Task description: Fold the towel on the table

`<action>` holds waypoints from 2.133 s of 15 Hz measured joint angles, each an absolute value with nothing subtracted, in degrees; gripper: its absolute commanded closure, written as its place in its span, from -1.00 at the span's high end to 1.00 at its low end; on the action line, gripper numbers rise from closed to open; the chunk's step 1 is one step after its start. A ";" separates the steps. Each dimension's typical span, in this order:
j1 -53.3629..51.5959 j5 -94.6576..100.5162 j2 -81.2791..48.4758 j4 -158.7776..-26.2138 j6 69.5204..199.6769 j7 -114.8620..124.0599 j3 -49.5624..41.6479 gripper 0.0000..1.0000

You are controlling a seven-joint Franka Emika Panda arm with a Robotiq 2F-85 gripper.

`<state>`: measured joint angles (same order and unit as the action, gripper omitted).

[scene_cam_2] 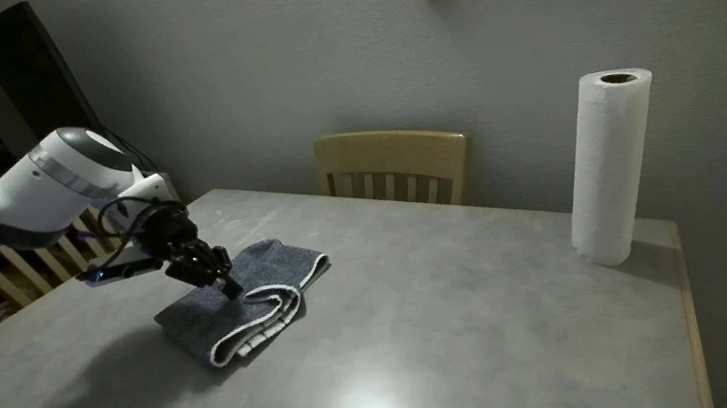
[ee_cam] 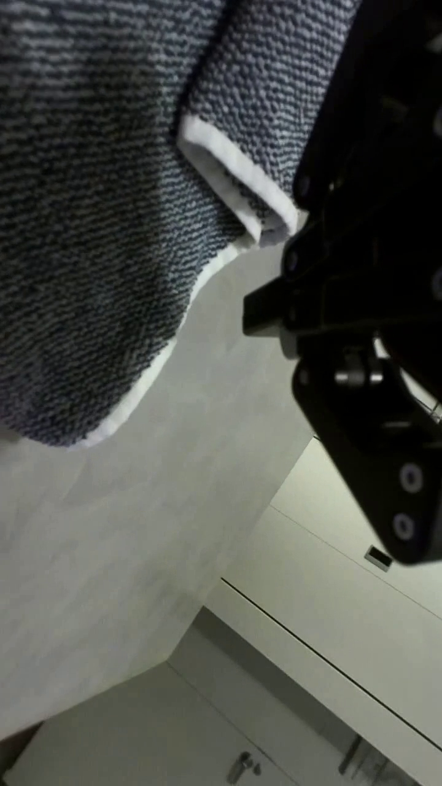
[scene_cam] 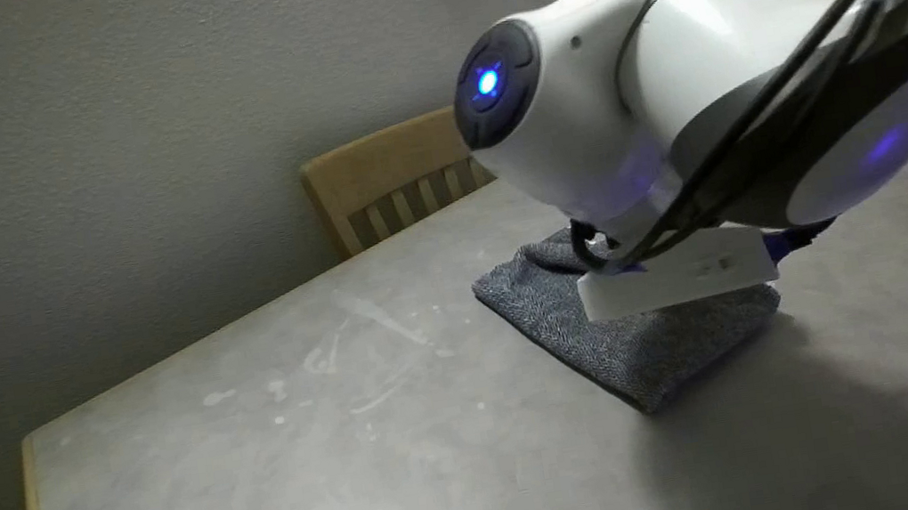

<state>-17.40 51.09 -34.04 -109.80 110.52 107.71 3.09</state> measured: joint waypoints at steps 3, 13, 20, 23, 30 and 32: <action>-15.72 58.95 -28.80 -118.69 120.71 117.83 1.37 -1.00; -11.98 61.88 -21.77 -127.23 116.93 131.75 3.51 -0.56; -15.73 53.27 -21.57 -123.17 101.24 127.20 6.42 -0.74; -15.42 53.29 -21.61 -123.21 101.28 127.20 6.35 -0.74; -14.98 55.29 -21.85 -123.31 107.54 127.62 6.47 0.50; -13.81 57.95 -21.85 -123.65 115.21 130.02 6.17 0.77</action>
<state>-13.81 57.95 -21.85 -123.65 115.21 130.02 6.17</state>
